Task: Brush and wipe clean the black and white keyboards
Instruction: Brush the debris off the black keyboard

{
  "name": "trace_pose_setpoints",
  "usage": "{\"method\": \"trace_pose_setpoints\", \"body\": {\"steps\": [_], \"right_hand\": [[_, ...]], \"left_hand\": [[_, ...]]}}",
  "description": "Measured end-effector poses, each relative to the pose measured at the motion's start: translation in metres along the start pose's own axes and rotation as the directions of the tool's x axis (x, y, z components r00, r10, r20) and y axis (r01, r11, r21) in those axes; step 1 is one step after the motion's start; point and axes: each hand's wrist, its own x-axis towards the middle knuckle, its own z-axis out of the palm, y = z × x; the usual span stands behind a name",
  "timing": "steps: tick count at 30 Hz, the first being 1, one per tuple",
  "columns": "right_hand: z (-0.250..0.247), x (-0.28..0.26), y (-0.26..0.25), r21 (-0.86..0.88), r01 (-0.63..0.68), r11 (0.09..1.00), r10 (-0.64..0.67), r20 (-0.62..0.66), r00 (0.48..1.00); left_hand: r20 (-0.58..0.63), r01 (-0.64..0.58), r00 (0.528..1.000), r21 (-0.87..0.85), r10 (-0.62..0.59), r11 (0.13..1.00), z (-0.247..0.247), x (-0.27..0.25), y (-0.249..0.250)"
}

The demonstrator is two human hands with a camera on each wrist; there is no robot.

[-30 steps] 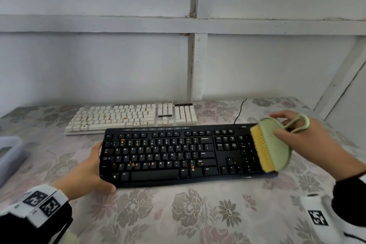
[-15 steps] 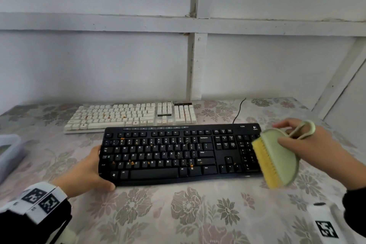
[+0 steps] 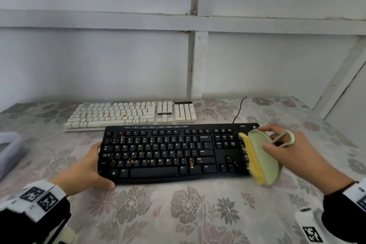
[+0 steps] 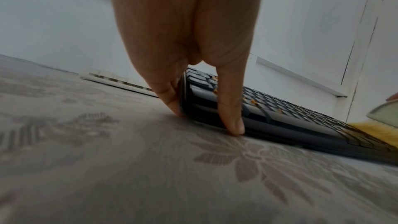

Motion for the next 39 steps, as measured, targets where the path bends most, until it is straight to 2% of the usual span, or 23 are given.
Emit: {"method": "trace_pose_setpoints", "body": {"steps": [2,4,7,9,15,18,22,24,28,31,33,39], "right_hand": [[-0.003,-0.006,-0.003,-0.038,-0.009,0.999,0.010,0.039,0.999],[-0.010,-0.002,-0.010,-0.040,-0.010,0.999,0.011,0.024,1.000],[-0.016,0.016,-0.018,0.034,0.008,0.999,-0.005,-0.107,0.994],[-0.015,0.028,-0.019,0.082,0.005,0.997,0.008,-0.148,0.989],[-0.005,0.011,-0.007,-0.030,-0.034,0.999,0.034,0.003,0.999],[-0.012,0.003,-0.007,0.011,-0.069,0.998,0.068,0.048,0.997],[-0.019,0.022,-0.014,0.087,-0.015,0.996,0.026,-0.131,0.991],[-0.017,0.028,-0.016,0.118,-0.008,0.993,0.026,-0.152,0.988],[-0.006,0.013,-0.008,-0.015,-0.016,1.000,0.016,-0.015,1.000],[-0.007,-0.006,-0.005,-0.042,-0.050,0.998,0.053,0.095,0.994],[-0.015,-0.006,-0.010,-0.048,-0.060,0.997,0.065,0.116,0.991],[-0.016,0.032,-0.025,0.085,-0.021,0.996,0.028,-0.085,0.996]], "left_hand": [[0.000,0.001,1.000,-0.001,-0.001,1.000,0.000,0.000,0.000],[0.003,0.001,1.000,0.000,-0.001,1.000,0.000,0.000,0.000],[0.007,-0.001,1.000,-0.002,0.001,1.000,0.000,-0.001,0.001],[0.006,-0.002,1.000,-0.005,0.002,1.000,0.000,-0.001,0.001],[0.016,-0.008,1.000,-0.005,0.008,1.000,-0.001,-0.002,0.001],[0.009,-0.013,1.000,0.000,0.013,1.000,0.000,-0.002,0.001],[0.008,-0.011,1.000,-0.011,0.011,1.000,0.001,-0.003,0.003],[-0.001,-0.022,1.000,0.000,0.022,1.000,0.001,-0.004,0.004],[-0.004,-0.037,0.999,-0.002,0.037,0.999,0.000,-0.005,0.005],[0.001,-0.034,0.999,0.008,0.034,0.999,0.000,-0.004,0.003],[0.004,-0.036,0.999,0.006,0.036,0.999,0.000,-0.004,0.003],[0.005,-0.043,0.999,0.002,0.043,0.999,0.000,-0.004,0.004]]}}
